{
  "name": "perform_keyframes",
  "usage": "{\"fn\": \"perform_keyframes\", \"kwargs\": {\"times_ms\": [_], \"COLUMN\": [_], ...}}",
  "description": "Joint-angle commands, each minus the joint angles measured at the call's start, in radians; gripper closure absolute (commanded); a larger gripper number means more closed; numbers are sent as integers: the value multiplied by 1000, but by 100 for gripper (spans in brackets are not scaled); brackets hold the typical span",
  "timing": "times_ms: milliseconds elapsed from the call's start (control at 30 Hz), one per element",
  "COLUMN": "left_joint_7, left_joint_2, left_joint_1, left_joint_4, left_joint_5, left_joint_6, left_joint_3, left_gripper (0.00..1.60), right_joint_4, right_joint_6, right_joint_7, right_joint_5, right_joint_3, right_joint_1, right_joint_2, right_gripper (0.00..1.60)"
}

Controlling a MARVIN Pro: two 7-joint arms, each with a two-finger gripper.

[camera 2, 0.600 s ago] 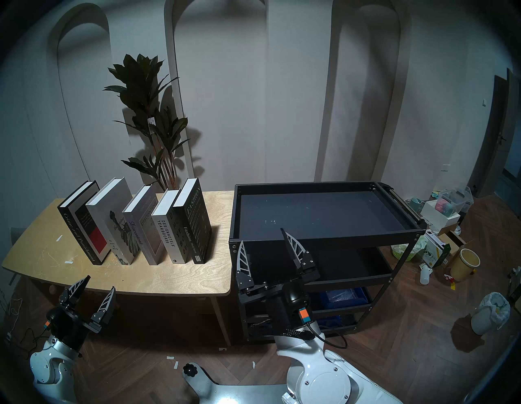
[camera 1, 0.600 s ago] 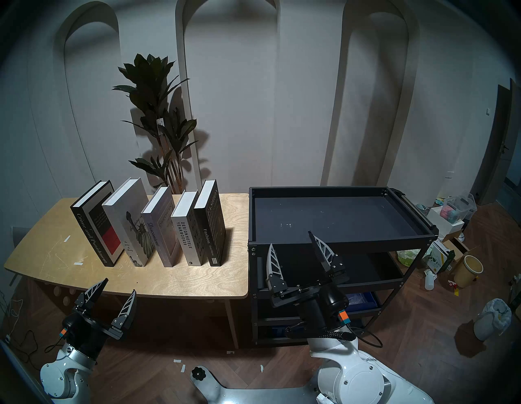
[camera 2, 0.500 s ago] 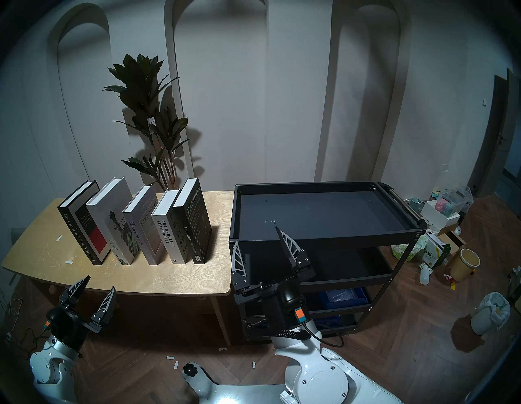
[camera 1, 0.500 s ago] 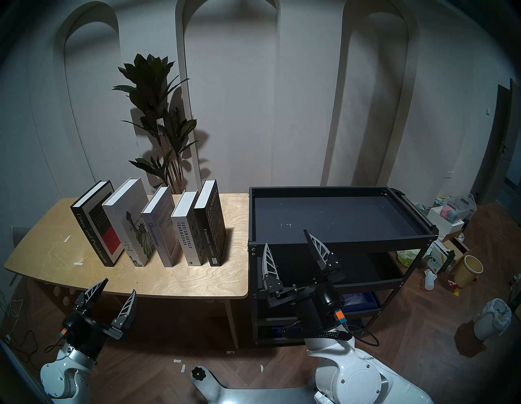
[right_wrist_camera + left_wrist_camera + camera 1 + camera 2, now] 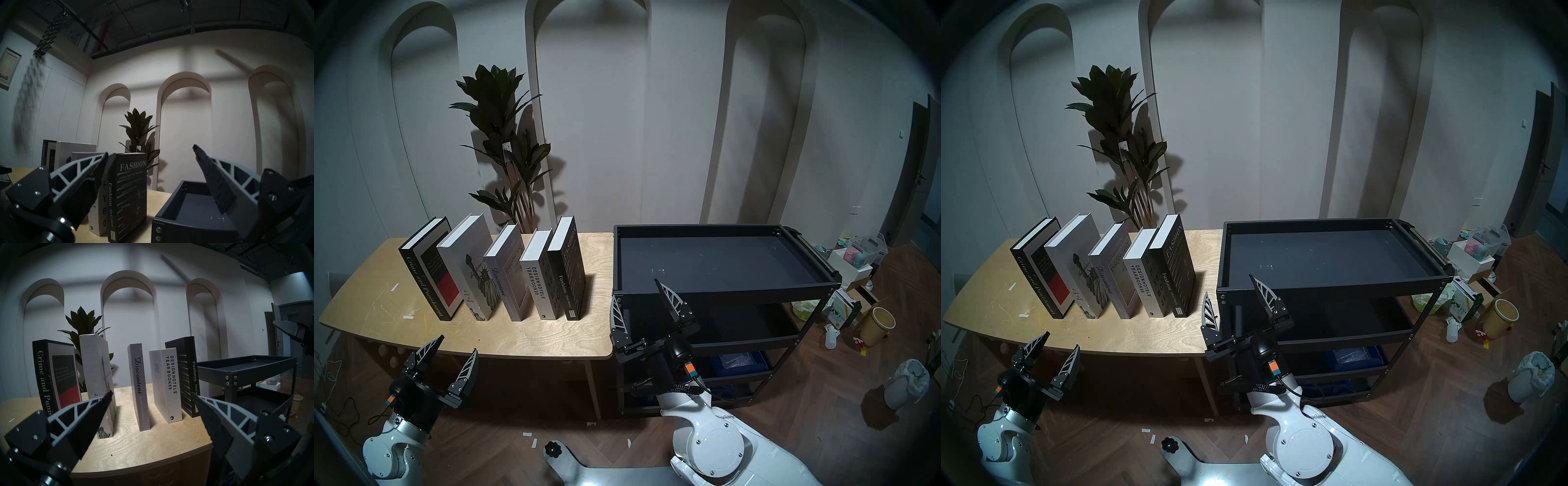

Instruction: Move the books from the display table onto the shelf, standing them upright with spines facing out and tallest at one end

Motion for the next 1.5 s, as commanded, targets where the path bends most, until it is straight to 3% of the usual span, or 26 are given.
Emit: {"fn": "perform_keyframes", "kwargs": {"times_ms": [0, 167, 533, 567, 700, 733, 1000, 1467], "left_joint_7": [-2, -2, -2, -2, -2, -2, -2, -3], "left_joint_2": [1, 1, 1, 1, 1, 1, 1, 1], "left_joint_1": [-1, -2, -5, -5, -6, -6, -8, -10], "left_joint_4": [-10, -8, -5, -5, -3, -3, -1, 1], "left_joint_5": [0, 0, 0, 0, 0, 0, 0, 0], "left_joint_6": [-2, -2, -2, -2, -2, -2, -2, -3], "left_joint_3": [0, 0, 0, 0, 0, 0, 0, 0], "left_gripper": [0, 0, 0, 0, 0, 0, 0, 0], "right_joint_4": [30, 62, 158, 149, 176, 172, 215, 347], "right_joint_6": [19, 35, 69, 66, 78, 77, 96, 94], "right_joint_7": [-20, -28, -60, -55, -59, -57, -73, -171], "right_joint_5": [31, 54, 108, 106, 118, 119, 145, 221], "right_joint_3": [-24, -44, -158, -141, -205, -193, -285, -422], "right_joint_1": [119, 151, 287, 261, 334, 315, 405, 500], "right_joint_2": [-93, -108, -149, -142, -161, -156, -184, -210], "right_gripper": [0, 0, 0, 0, 0, 0, 0, 0]}}
